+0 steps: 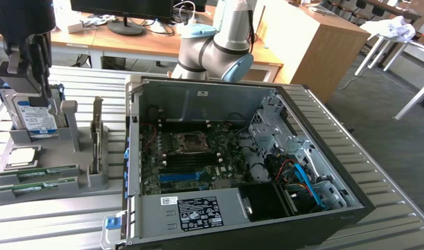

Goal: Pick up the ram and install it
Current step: 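Pick up the ram and move it above insertion slot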

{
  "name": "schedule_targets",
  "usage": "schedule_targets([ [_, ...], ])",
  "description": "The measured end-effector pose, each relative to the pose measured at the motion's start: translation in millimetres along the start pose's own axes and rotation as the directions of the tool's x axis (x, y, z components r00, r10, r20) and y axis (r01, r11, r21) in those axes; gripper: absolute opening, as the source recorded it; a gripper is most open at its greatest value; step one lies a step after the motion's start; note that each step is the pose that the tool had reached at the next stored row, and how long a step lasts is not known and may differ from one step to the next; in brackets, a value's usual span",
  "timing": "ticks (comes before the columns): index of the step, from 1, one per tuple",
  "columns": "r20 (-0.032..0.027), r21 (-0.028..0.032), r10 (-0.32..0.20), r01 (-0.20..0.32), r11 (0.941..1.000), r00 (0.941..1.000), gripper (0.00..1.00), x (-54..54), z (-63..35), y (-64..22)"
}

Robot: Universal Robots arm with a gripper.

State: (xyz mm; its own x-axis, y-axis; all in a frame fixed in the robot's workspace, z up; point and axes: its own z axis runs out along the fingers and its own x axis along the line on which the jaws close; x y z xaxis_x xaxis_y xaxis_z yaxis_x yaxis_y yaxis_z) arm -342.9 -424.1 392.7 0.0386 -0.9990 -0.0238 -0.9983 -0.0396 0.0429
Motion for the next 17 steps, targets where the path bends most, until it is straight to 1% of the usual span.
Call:
schedule_targets([
  [4,0.0000,0.0000,0.000,0.000,1.0000,1.0000,0.30,0.3,1.9,4.8],
  [10,0.0000,0.0000,0.000,0.000,1.0000,1.0000,0.30,2.5,6.9,9.4],
  [17,0.0000,0.0000,0.000,0.000,1.0000,1.0000,0.30,4.9,13.2,10.3],
])
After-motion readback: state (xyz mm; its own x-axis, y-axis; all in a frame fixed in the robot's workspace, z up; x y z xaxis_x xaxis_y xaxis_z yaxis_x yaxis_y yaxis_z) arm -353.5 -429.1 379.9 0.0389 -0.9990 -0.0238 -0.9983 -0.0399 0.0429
